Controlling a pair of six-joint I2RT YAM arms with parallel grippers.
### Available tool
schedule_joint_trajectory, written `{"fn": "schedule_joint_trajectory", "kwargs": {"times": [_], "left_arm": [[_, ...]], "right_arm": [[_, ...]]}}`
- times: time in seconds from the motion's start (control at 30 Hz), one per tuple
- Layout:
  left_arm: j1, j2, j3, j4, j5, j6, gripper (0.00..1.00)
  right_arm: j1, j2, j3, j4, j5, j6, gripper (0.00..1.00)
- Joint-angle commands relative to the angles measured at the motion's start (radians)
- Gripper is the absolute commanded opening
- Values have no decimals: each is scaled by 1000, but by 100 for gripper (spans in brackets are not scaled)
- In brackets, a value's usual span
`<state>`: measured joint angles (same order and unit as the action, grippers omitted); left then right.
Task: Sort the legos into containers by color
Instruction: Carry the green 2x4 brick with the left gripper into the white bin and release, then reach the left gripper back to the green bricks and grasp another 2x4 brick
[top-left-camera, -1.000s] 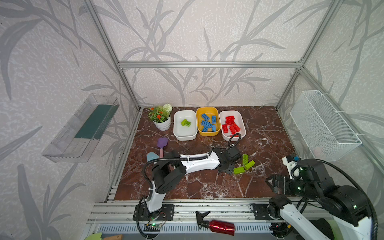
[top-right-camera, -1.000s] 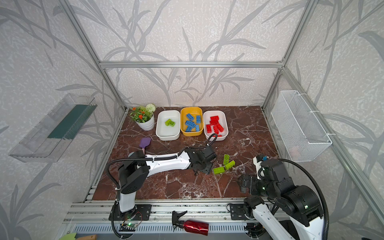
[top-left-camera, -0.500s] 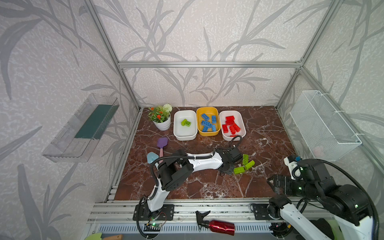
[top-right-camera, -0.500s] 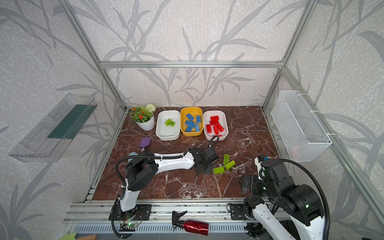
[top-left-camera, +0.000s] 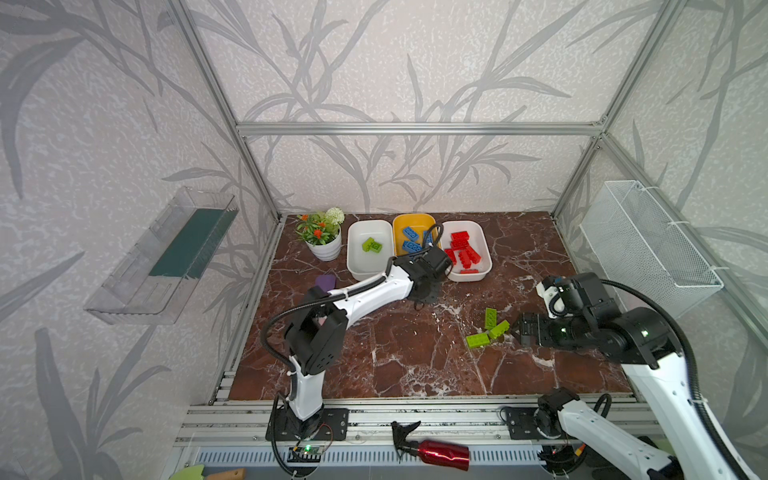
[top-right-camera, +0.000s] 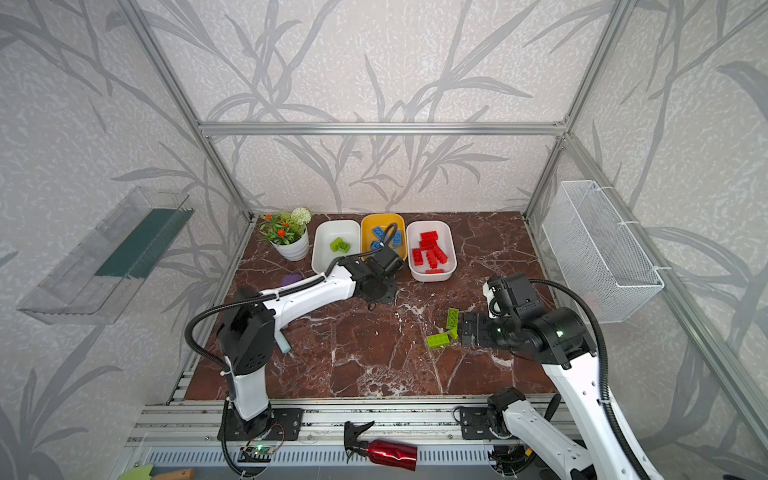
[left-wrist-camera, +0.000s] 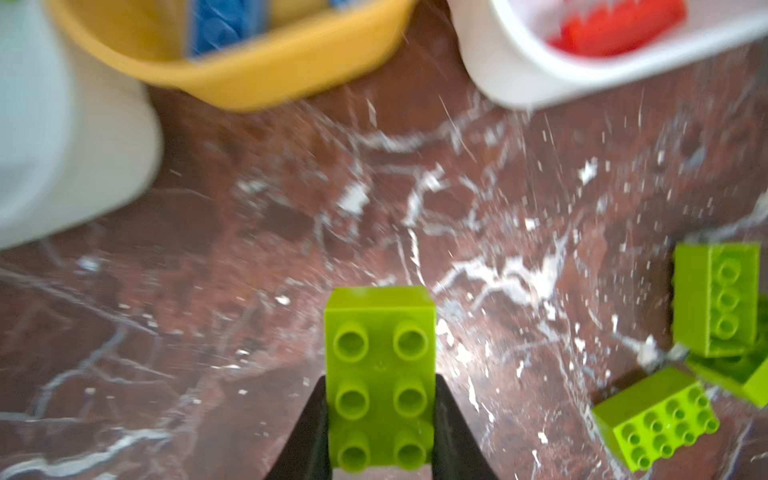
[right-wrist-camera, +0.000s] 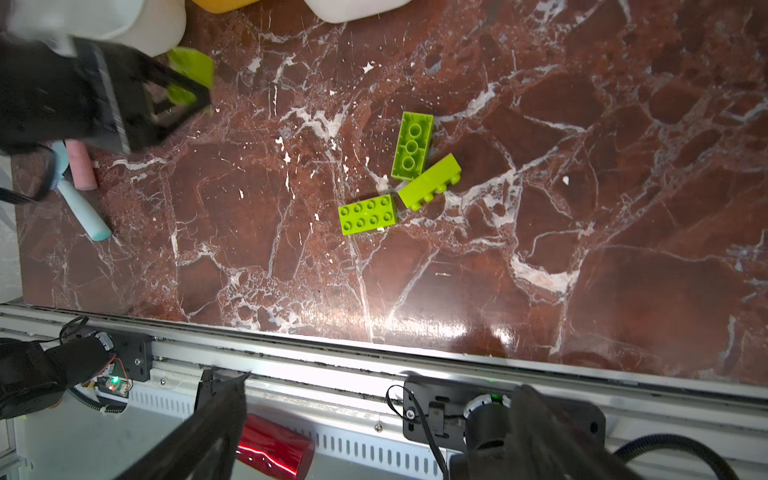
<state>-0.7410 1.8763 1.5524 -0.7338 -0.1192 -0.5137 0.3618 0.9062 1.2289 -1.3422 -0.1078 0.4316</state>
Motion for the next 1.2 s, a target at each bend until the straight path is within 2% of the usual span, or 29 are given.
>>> {"fn": "schedule_joint_trajectory", "kwargs": {"times": [0.0, 0.13, 0.23, 0.5, 0.57, 0.63, 0.67, 0.7, 0.73, 0.83, 0.97, 1.17], "left_arm": [[107, -29, 48, -66, -39, 63, 16], [248, 38, 118, -62, 2, 68, 16], [318, 125, 206, -78, 32, 67, 16], [406, 409, 553, -190, 106, 109, 18], [426, 475, 648, -231, 119, 105, 21], [443, 524, 721, -265, 123, 101, 34], [446, 536, 741, -274, 126, 100, 44], [451, 542, 755, -278, 132, 98, 59], [453, 544, 761, -279, 137, 96, 70], [449, 520, 746, -270, 158, 88, 81], [418, 422, 640, -201, 161, 108, 81], [289, 255, 444, -96, 131, 246, 82]], "right_arm": [[-1, 68, 47, 124, -21, -31, 99], [-1, 150, 76, 200, -35, -25, 99], [-1, 206, 101, 222, -23, -36, 99], [-3, 333, 190, 247, 7, -44, 99], [-3, 362, 214, 248, 7, -41, 99], [-3, 388, 240, 246, 7, -40, 99], [-3, 398, 249, 242, 5, -42, 99], [-3, 408, 261, 238, 5, -45, 99], [-3, 414, 268, 233, 7, -46, 99], [-3, 421, 272, 221, 15, -51, 99], [-3, 404, 255, 215, 13, -41, 99], [-3, 341, 201, 206, -11, -15, 99]]}}
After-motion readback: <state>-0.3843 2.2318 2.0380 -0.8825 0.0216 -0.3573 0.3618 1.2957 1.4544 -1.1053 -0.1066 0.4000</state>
